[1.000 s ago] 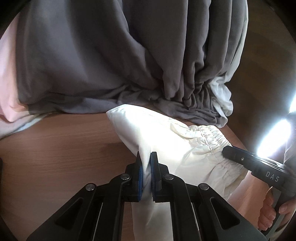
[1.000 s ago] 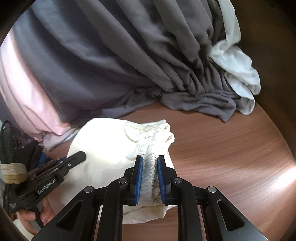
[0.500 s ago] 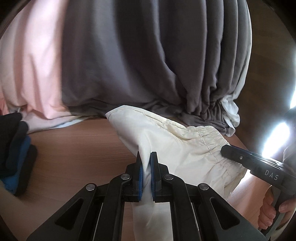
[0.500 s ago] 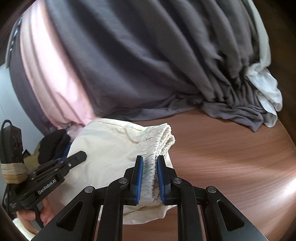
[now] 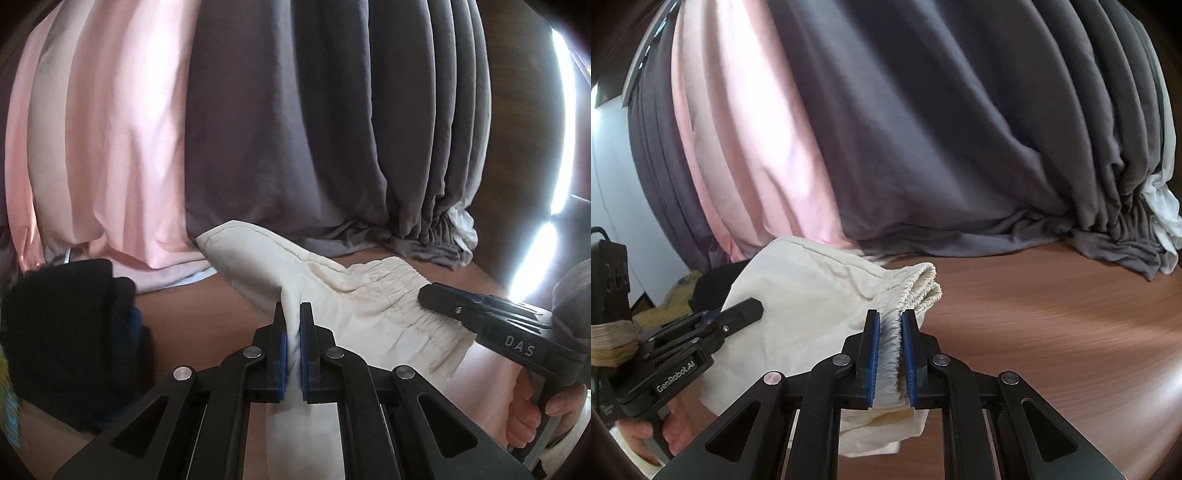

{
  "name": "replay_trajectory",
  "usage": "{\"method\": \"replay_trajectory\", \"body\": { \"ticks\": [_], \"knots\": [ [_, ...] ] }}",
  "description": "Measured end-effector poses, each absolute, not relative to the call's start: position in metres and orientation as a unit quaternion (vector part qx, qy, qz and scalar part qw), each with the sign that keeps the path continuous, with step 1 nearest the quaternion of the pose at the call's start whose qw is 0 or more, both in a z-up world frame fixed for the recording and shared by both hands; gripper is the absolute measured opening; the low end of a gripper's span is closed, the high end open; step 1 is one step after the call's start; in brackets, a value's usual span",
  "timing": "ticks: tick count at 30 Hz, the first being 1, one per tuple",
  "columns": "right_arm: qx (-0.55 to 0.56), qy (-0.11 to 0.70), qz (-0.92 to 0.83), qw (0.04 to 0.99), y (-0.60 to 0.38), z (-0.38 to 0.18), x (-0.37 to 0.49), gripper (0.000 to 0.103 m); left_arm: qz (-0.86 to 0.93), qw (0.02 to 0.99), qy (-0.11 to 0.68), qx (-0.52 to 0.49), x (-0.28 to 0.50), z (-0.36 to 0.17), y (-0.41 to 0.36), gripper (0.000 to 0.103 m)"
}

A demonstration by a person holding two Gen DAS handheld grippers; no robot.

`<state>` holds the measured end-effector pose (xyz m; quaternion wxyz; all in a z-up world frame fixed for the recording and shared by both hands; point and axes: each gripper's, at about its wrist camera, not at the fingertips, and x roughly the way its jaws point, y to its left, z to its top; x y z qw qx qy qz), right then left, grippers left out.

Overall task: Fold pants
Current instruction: 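Lift the folded shorts with both tools and carry them toward the dark clothes stack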

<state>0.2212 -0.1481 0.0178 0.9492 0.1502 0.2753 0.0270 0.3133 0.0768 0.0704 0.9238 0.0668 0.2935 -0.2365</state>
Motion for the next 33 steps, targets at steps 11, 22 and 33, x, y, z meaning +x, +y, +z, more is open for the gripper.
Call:
{"method": "replay_trajectory", "body": {
  "ticks": [11,22,33],
  "knots": [
    [0.205,0.297,0.001,0.933,-0.065,-0.013,0.216,0.012,-0.268,0.904,0.32,0.097,0.33,0.075,0.138,0.007],
    [0.198,0.285,0.039,0.937,-0.063,0.0,0.242,0.013,-0.257,0.916,0.3,0.068,0.351,0.109,0.144,0.006],
    [0.312,0.312,0.098,0.892,-0.075,-0.027,0.256,0.049,-0.27,0.92,0.269,0.092,0.35,0.145,0.129,0.006]
  ]
}}
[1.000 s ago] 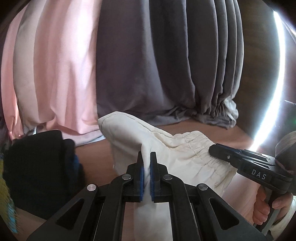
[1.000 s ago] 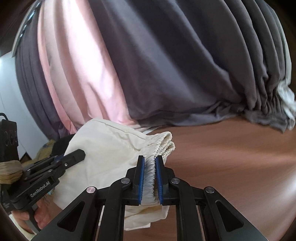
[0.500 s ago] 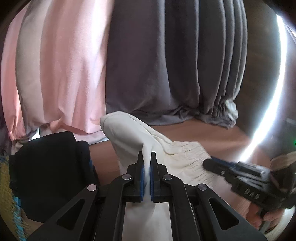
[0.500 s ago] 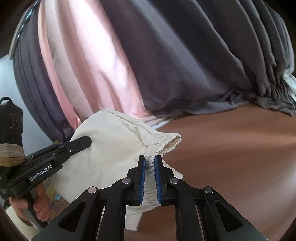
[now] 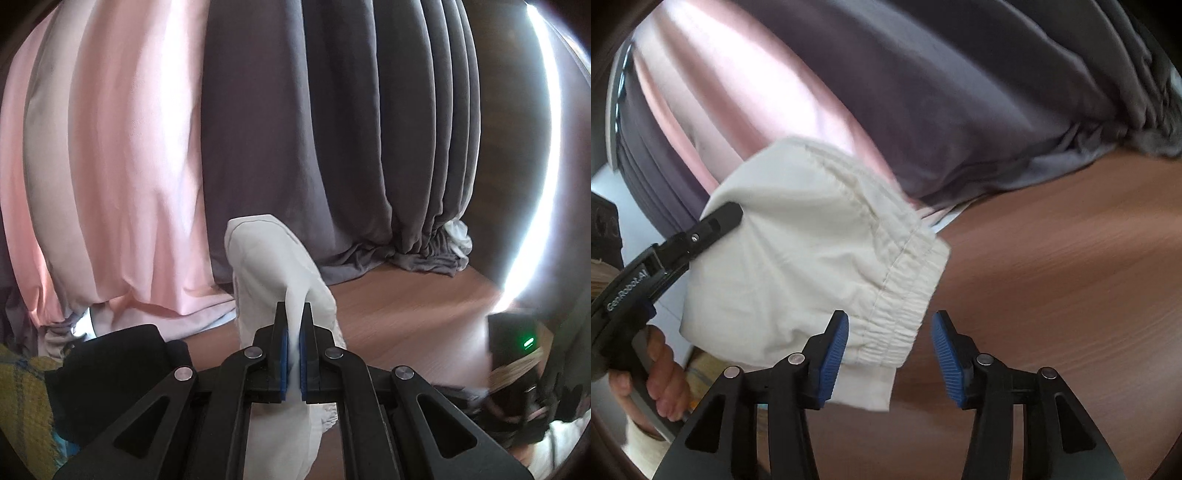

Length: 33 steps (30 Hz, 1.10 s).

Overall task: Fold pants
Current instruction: 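Lift the folded shorts with both tools and carry them toward the dark clothes stack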

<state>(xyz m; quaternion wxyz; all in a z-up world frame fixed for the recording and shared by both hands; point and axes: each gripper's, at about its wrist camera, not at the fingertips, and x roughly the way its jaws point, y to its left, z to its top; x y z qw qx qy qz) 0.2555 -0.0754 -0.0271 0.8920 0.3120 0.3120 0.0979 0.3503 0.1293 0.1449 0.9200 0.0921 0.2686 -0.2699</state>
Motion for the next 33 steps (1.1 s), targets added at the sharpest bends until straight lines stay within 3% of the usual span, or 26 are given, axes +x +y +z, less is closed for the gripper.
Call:
{"method": "replay_trajectory", "body": {
  "ticks": [18,28,33],
  "knots": [
    [0.271,0.263,0.058,0.924,0.014,0.018,0.295,0.049,-0.284,0.922,0.261,0.027,0.395,0.179,0.245,0.006],
    [0.229,0.294,0.066,0.926,0.095,0.018,0.351,0.049,-0.211,0.927,0.308,-0.014,0.432,0.128,0.371,0.006],
    [0.197,0.317,0.053,0.926,0.121,0.014,0.365,0.049,-0.198,0.921,0.334,-0.011,0.442,0.098,0.396,0.007]
  ]
}}
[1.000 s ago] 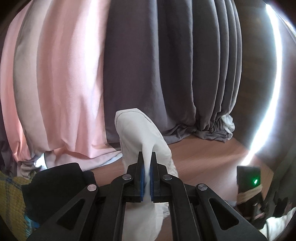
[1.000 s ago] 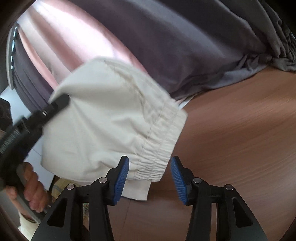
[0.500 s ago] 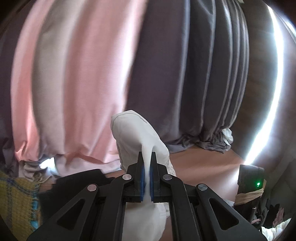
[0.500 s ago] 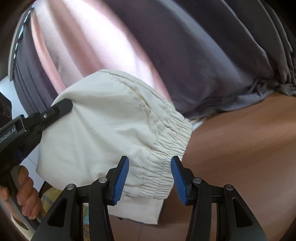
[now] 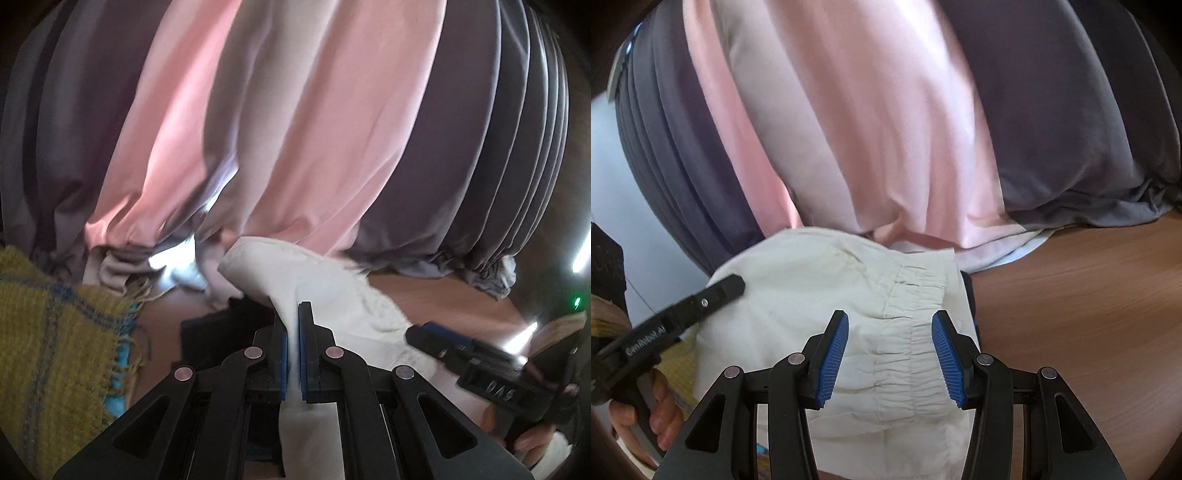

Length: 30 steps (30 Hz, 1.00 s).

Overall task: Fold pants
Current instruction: 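Lift the folded shorts with both tools and carry them toward the dark clothes stack, then lower the shorts onto the dark clothes stack and open both tools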

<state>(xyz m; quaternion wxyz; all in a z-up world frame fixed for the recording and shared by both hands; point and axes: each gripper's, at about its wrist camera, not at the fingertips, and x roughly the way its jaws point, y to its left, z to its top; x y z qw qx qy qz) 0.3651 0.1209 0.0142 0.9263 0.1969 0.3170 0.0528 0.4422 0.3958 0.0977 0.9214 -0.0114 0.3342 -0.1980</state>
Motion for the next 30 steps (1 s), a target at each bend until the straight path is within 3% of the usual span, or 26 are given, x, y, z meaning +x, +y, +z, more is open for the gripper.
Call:
{"method": "replay_trajectory", "body": {
  "ticks": [8,13,20,30],
  "knots": [
    [0.183,0.359,0.026,0.915,0.131,-0.003,0.373,0.049,-0.193,0.915,0.354,0.022,0.447,0.07,0.415,0.008],
    [0.166,0.371,0.022,0.913,0.14,-0.007,0.374,0.049,-0.191,0.912,0.36,0.047,0.446,0.06,0.421,0.014],
    [0.163,0.385,0.019,0.908,0.145,-0.015,0.379,0.049,-0.167,0.913,0.364,0.075,0.443,0.052,0.432,0.052],
    [0.157,0.355,0.007,0.922,0.149,0.001,0.371,0.049,-0.19,0.928,0.301,0.109,0.433,0.093,0.414,0.052]
  ]
}}
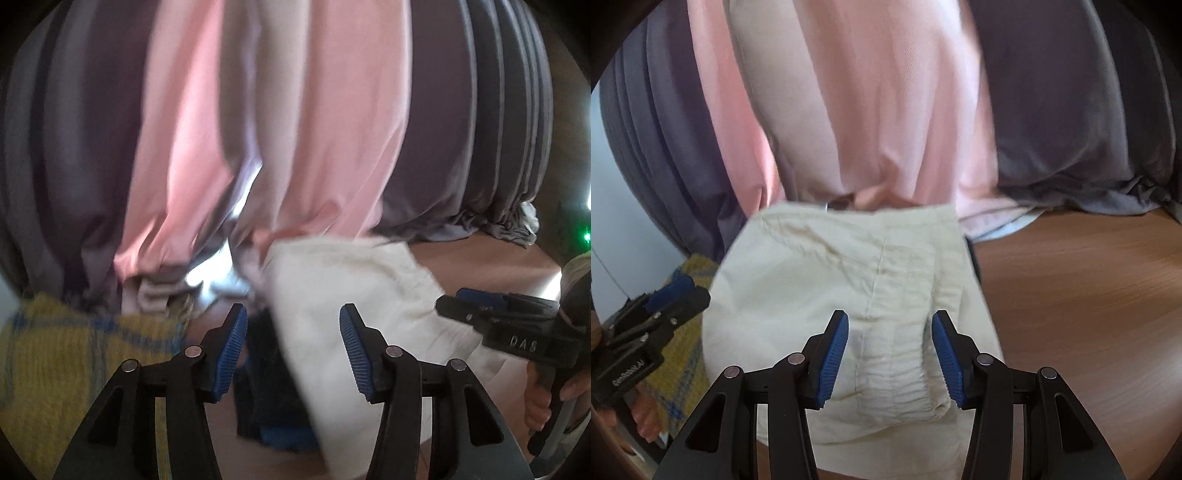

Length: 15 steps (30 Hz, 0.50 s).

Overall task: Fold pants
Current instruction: 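Lower the shorts onto the dark clothes stack and open both tools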

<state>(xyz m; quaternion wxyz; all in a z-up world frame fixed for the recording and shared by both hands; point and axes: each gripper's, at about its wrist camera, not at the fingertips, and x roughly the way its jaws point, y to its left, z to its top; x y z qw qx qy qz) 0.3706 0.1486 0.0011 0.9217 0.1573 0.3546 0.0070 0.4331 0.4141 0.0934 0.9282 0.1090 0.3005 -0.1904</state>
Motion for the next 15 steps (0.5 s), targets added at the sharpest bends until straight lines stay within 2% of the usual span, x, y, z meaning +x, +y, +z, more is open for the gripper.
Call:
{"method": "replay_trajectory", "body": {
  "ticks": [4,6,9,11,15],
  "knots": [
    [0.16,0.343,0.003,0.926,0.145,0.01,0.374,0.049,-0.205,0.922,0.304,0.125,0.454,0.094,0.388,0.051],
    [0.157,0.348,-0.006,0.924,0.143,0.011,0.381,0.049,-0.219,0.913,0.322,0.12,0.466,0.088,0.379,0.042],
    [0.148,0.354,0.001,0.923,0.142,0.01,0.395,0.048,-0.221,0.908,0.339,0.113,0.478,0.079,0.373,0.036],
    [0.143,0.364,0.002,0.92,0.142,0.007,0.401,0.044,-0.209,0.906,0.351,0.109,0.485,0.071,0.375,0.035],
    [0.146,0.387,-0.005,0.91,0.139,-0.006,0.407,0.043,-0.199,0.905,0.363,0.096,0.491,0.064,0.382,0.034]
  ]
}}
